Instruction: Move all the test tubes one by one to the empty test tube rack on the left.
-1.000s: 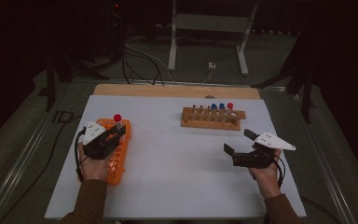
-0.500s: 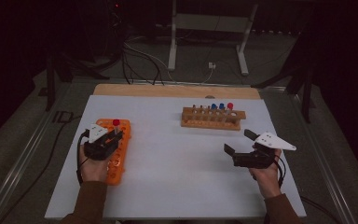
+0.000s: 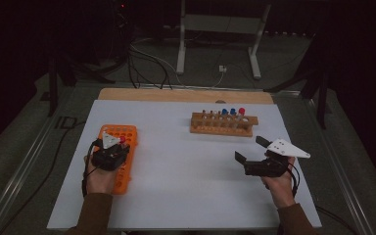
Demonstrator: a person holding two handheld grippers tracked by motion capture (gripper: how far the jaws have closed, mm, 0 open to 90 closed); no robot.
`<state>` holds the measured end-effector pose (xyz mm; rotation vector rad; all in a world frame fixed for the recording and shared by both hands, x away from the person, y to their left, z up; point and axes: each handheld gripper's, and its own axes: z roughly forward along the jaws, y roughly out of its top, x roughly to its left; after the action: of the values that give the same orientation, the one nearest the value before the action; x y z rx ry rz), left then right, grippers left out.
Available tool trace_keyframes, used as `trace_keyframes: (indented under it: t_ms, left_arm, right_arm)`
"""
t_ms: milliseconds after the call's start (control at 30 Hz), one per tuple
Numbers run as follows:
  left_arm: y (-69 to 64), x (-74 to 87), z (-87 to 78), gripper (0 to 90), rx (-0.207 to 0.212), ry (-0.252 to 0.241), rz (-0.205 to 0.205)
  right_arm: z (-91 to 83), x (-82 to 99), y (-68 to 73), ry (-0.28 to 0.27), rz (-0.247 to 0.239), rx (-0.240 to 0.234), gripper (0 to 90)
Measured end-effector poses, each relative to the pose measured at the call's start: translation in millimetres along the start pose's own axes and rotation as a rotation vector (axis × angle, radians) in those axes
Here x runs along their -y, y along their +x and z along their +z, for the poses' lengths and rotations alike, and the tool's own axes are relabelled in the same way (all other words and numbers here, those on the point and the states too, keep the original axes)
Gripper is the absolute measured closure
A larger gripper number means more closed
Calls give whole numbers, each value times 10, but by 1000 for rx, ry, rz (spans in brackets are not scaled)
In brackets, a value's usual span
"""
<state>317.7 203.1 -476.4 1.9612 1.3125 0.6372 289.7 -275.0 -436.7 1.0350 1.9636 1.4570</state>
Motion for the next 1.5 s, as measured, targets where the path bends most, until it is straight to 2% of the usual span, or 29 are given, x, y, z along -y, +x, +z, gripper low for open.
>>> trace_keyframes:
  t_ms: [133, 300, 333, 400, 533, 633, 733, 833, 1000, 1100, 1267, 1500]
  left_arm:
    - [-22, -12, 31, 755, -12, 37, 16]
    - [7, -9, 22, 746, 4, 30, -2]
    - [14, -5, 9, 730, 13, 12, -11]
    - [42, 16, -40, 632, 39, -43, -41]
    - [88, 58, -162, 496, 69, -121, -85]
    - [128, 82, -271, 470, 93, -193, -126]
    - [150, 97, -358, 445, 113, -243, -148]
    - [140, 110, -414, 368, 116, -269, -156]
    - [100, 151, -481, 192, 94, -299, -168]
    - [85, 182, -507, 152, 95, -310, -171]
    - [68, 204, -541, 28, 71, -323, -164]
    - [40, 217, -558, 5, 62, -351, -151]
  right_arm:
    - [1, 2, 0, 0, -1, -1, 1]
    - [10, 5, 9, 3, -5, -3, 1]
    - [10, 4, 9, 3, -4, -3, 1]
    - [7, 3, 9, 2, -1, -4, 1]
    - [9, 4, 2, 2, 2, -3, 1]
    - [16, 6, 6, 2, 3, -5, 1]
    - [20, 7, 12, 3, 4, -7, 1]
    - [20, 8, 12, 3, 5, -7, 1]
    - [19, 8, 10, 2, 6, -6, 1]
    - [22, 11, 13, 3, 12, -6, 1]
    - [33, 9, 34, 5, 8, -8, 1]
    - [64, -69, 40, 1, 6, -6, 1]
